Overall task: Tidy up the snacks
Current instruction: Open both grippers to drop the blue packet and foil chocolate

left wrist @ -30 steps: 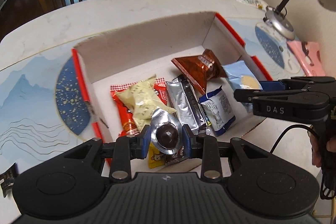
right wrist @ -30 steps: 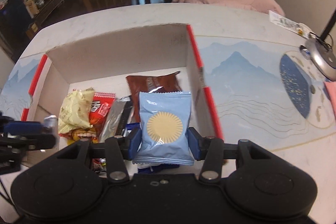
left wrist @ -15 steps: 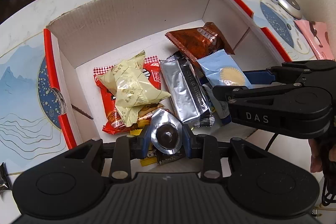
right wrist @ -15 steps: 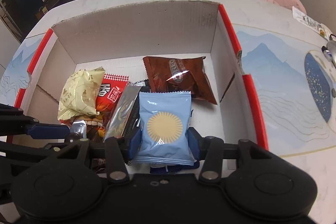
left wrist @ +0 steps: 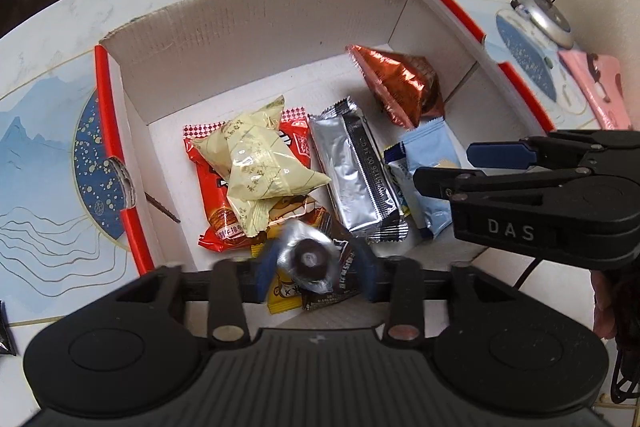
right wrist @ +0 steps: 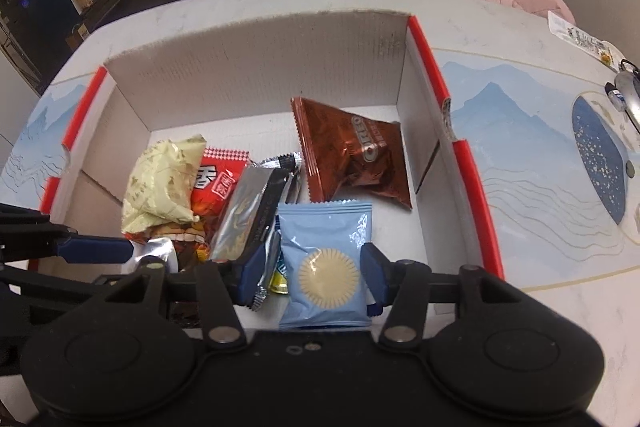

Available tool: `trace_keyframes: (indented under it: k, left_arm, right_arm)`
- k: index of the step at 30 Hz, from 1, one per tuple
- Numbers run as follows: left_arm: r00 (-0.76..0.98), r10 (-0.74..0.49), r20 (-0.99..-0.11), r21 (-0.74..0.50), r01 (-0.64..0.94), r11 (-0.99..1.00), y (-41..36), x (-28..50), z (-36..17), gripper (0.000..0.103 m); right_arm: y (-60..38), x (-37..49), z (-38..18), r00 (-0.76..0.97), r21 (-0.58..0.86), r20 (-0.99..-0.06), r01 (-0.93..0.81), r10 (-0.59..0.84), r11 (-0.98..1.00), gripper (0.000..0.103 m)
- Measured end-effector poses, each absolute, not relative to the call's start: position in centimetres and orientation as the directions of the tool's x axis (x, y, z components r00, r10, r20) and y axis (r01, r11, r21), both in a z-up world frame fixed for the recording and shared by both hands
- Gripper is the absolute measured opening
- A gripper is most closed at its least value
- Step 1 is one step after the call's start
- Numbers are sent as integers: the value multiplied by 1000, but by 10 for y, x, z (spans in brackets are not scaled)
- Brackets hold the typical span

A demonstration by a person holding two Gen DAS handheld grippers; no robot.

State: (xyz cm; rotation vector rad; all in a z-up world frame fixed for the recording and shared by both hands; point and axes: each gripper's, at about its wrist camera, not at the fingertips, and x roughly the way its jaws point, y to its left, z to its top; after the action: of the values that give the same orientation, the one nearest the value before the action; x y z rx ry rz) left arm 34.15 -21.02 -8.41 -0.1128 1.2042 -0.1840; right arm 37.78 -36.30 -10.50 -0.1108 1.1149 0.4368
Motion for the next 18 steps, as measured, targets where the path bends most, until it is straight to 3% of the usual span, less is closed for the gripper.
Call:
trace_keyframes:
  k: [4, 13, 16, 18]
  left_arm:
    - [369, -229, -901, -211, 91, 973, -208, 334, -74, 57]
    - [422, -258, -869, -230, 116, 966, -196, 311, -48, 59]
    - [448, -265, -854, -239, 114, 964, -186, 301, -39, 63]
    - [461, -275, -844, -252, 112, 961, -178, 296, -32, 63]
  right_arm:
    - [-367, 371, -92, 383, 132, -877, -389, 291, 912, 58]
    - [-369, 349, -59, 435, 126, -848, -389, 302, 913, 62]
    - [-365, 338, -46, 463, 111, -833, -399, 304, 910, 76]
    - [-362, 331, -37, 479, 113, -820, -402, 314, 909, 78]
